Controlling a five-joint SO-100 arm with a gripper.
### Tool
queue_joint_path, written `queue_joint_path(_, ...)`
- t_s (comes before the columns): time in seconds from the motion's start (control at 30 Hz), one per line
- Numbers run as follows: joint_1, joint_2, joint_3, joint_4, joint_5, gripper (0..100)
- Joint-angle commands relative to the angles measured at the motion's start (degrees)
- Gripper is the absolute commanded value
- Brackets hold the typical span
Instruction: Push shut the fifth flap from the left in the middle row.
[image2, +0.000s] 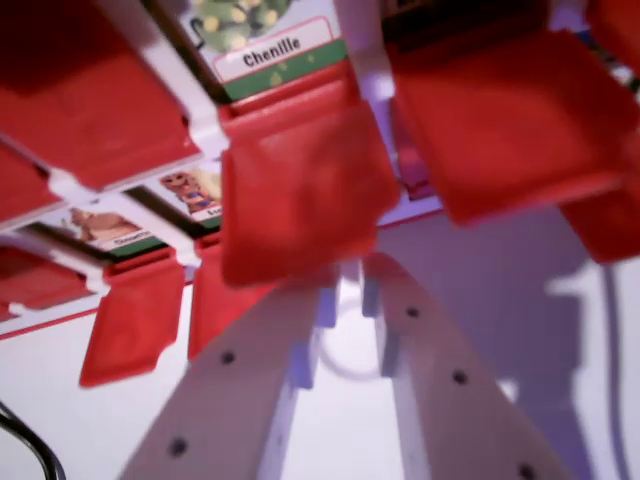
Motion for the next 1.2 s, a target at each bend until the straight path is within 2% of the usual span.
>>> queue_joint_path(0.0,-0.70,0.70,-6.68,-1.14,0.26,2)
queue_joint_path(0.4,-1.32,-2.11,-9.32,-4.92,1.49,2)
queue_joint_path(1.17,-0.79,-2.02,-12.39,-13.89,0.44,2)
